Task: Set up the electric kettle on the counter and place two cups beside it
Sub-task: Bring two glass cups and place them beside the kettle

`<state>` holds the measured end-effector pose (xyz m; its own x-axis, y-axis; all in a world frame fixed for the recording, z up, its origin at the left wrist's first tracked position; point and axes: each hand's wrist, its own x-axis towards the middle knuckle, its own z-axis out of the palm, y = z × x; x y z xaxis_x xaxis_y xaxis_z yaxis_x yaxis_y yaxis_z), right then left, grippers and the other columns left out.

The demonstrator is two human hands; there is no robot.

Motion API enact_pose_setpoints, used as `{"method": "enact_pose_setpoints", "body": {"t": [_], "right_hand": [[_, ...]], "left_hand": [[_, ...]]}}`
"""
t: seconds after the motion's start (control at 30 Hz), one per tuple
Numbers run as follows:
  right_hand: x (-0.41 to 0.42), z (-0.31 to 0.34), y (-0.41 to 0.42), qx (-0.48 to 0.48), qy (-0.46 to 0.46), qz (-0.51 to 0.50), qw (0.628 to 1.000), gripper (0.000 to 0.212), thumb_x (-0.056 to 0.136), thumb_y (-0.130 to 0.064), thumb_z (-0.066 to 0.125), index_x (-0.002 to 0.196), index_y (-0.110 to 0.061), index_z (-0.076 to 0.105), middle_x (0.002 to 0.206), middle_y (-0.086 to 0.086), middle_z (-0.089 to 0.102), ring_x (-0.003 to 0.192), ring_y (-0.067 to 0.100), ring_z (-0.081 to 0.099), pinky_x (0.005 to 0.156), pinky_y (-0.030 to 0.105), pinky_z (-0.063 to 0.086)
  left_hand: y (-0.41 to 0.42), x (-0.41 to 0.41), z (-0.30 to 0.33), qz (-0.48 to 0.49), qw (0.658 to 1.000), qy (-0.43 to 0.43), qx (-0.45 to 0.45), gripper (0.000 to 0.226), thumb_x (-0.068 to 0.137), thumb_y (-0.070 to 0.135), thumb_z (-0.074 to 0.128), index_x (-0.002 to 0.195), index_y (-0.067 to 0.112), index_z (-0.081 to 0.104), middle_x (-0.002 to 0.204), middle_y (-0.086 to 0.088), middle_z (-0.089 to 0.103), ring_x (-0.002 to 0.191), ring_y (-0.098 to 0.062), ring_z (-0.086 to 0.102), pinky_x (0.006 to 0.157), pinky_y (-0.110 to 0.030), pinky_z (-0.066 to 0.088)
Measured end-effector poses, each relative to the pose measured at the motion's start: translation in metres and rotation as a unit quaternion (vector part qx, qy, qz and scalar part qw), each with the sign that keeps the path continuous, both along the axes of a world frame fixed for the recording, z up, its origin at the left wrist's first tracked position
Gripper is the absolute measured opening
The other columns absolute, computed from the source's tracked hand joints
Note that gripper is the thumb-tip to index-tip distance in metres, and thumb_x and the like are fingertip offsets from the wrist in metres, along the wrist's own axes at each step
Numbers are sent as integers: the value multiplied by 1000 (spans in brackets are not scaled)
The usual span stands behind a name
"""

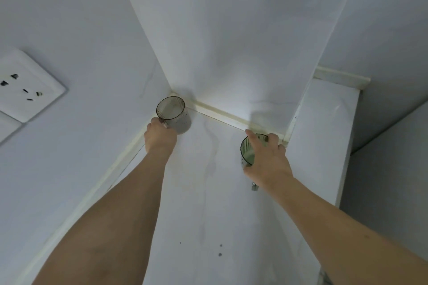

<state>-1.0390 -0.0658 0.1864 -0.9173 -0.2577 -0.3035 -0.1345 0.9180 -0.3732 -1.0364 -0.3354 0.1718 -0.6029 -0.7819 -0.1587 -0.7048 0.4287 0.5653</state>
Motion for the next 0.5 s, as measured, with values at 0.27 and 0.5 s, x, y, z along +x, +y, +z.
{"method": "enact_pose_setpoints", "body": {"t": [0.27,0.5], "right_hand": [[20,9,19,-120,-22,-96,988,90,73,-19,71,145,-27,18,140,3,20,114,32,44,70,36,55],[71,34,41,-188,-62,-43,979,94,76,-21,68,149,-38,10,134,0,22,109,33,45,58,44,60]], "left_hand": [[21,29,6,52,974,98,199,16,88,20,48,81,10,58,74,-9,64,64,-26,57,65,-37,51],[90,127,37,21,987,77,138,27,93,28,48,88,5,60,88,-14,68,61,-22,52,52,-26,38]]}}
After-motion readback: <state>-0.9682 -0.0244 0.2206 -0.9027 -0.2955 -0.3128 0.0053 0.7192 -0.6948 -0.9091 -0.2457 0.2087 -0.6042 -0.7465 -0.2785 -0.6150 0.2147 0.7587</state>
